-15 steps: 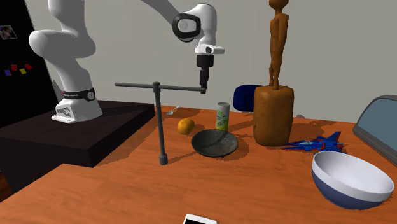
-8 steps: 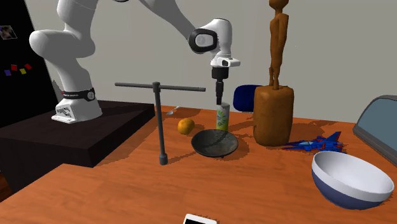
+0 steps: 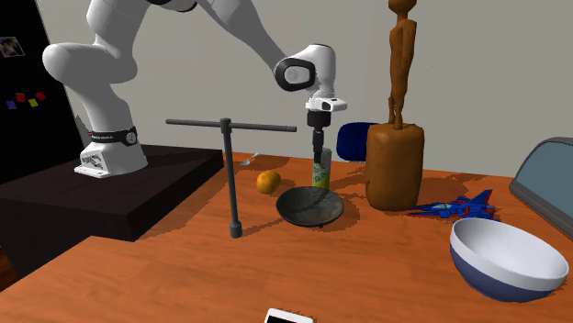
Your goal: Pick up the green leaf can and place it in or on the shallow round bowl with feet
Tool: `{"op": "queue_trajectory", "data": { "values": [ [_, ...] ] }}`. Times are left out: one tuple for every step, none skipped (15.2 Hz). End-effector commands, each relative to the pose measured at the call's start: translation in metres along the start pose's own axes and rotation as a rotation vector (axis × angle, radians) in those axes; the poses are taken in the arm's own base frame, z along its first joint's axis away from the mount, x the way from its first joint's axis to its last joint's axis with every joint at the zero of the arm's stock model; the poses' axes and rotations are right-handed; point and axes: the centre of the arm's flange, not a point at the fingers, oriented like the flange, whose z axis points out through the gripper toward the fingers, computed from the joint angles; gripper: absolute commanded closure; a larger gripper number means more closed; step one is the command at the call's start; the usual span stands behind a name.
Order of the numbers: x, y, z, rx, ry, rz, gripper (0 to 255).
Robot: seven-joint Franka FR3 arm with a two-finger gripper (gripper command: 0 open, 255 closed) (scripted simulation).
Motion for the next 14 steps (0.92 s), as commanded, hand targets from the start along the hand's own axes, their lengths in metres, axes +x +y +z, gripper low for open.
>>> {"op": "queue_trajectory", "data": {
  "values": [
    [-0.0001,0.0005,0.0032,0.0,0.0,0.0,0],
    [-0.0001,0.0005,0.0032,0.0,0.0,0.0,0],
    [-0.0001,0.0005,0.0032,0.0,0.0,0.0,0],
    [-0.0001,0.0005,0.0032,0.0,0.0,0.0,0],
    [-0.0001,0.0005,0.0032,0.0,0.0,0.0,0],
    [-0.0001,0.0005,0.0032,0.0,0.0,0.0,0],
    [-0.0002,0.0005,0.0032,0.0,0.0,0.0,0],
    [-0.0002,0.0005,0.0032,0.0,0.0,0.0,255],
    [-0.0002,0.0005,0.0032,0.0,0.0,0.0,255],
    [-0.0002,0.0005,0.0032,0.0,0.0,0.0,255],
    [-0.0001,0.0006,0.0031,0.0,0.0,0.0,255],
    [-0.0001,0.0006,0.0031,0.0,0.0,0.0,255],
    [-0.0001,0.0006,0.0032,0.0,0.0,0.0,255],
    [-0.0001,0.0007,0.0031,0.0,0.0,0.0,255]
  ]
}}
